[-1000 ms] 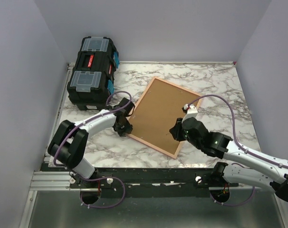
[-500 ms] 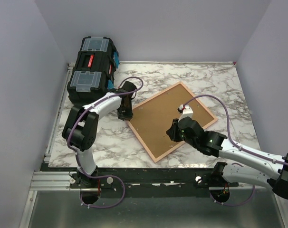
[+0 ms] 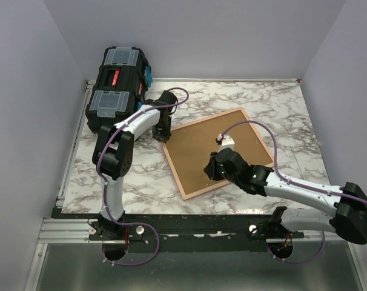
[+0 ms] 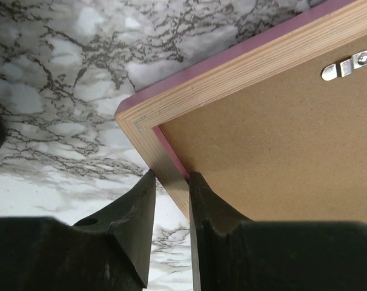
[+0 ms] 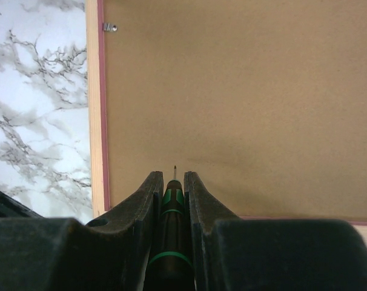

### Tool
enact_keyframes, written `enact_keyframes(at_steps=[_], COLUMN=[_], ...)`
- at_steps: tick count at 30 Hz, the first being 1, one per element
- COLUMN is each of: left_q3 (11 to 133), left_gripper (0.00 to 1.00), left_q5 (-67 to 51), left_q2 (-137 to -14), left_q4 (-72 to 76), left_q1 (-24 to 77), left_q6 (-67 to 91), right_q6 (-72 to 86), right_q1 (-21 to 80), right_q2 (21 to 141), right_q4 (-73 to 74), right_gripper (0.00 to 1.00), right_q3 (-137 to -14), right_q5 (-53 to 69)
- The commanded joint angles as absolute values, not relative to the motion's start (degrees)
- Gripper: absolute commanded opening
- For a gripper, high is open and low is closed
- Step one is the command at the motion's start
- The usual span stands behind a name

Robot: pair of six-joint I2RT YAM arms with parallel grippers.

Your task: Take the photo out of the frame

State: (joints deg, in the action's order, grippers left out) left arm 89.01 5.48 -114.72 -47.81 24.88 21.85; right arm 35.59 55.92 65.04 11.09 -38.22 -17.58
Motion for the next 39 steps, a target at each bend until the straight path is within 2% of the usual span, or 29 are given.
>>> enact_keyframes(at_steps=[1, 3, 5, 7, 10, 15, 20, 25, 32, 39], left_q3=[94.67, 94.37, 93.24, 90.95, 87.21, 82.02, 79.32, 77.31, 77.47, 79.35], left_gripper=[0.13, 0.31, 0.43, 0.51, 0.58, 0.59, 0.49, 0.55, 0.56, 0.36], left_q5=[3.15, 2.65, 1.98, -1.37, -7.75, -11.24, -9.76, -13.11, -16.52, -16.61], left_q2=[-116.07, -114.64, -112.31, -109.24, -105.36, -102.48, -103.62, -105.22, -109.29, -112.3], left_q4=[-53.13, -53.28, -53.2, -52.16, -49.58, -44.88, -41.43, -38.51, -37.0, -38.08], left_q1=[23.62, 22.97, 22.1, 21.2, 20.23, 19.02, 17.22, 17.23, 17.23, 17.23], left_q6=[22.4, 23.04, 23.91, 24.62, 25.13, 27.45, 28.48, 30.9, 35.05, 36.65], right_q6=[34.55, 33.18, 31.79, 30.62, 28.68, 24.76, 24.18, 21.55, 21.21, 20.09], right_q1=[56.16, 56.08, 55.92, 55.48, 54.94, 54.93, 55.36, 55.46, 55.63, 55.99], right_q2=[70.29, 73.29, 76.59, 78.74, 84.6, 92.83, 96.72, 98.41, 101.03, 102.02], right_q4=[5.22, 3.91, 2.73, 1.96, -0.08, -2.54, -4.0, -3.46, -5.06, -4.29], right_gripper=[0.01, 0.01, 0.01, 0.01, 0.01, 0.01, 0.01, 0.01, 0.01, 0.01], right_q3=[-42.08, -44.46, -47.02, -49.88, -54.16, -60.2, -62.65, -64.19, -65.92, -67.13], right_q5=[-16.62, -17.21, -16.86, -15.91, -14.45, -13.06, -16.36, -18.43, -17.43, -18.18])
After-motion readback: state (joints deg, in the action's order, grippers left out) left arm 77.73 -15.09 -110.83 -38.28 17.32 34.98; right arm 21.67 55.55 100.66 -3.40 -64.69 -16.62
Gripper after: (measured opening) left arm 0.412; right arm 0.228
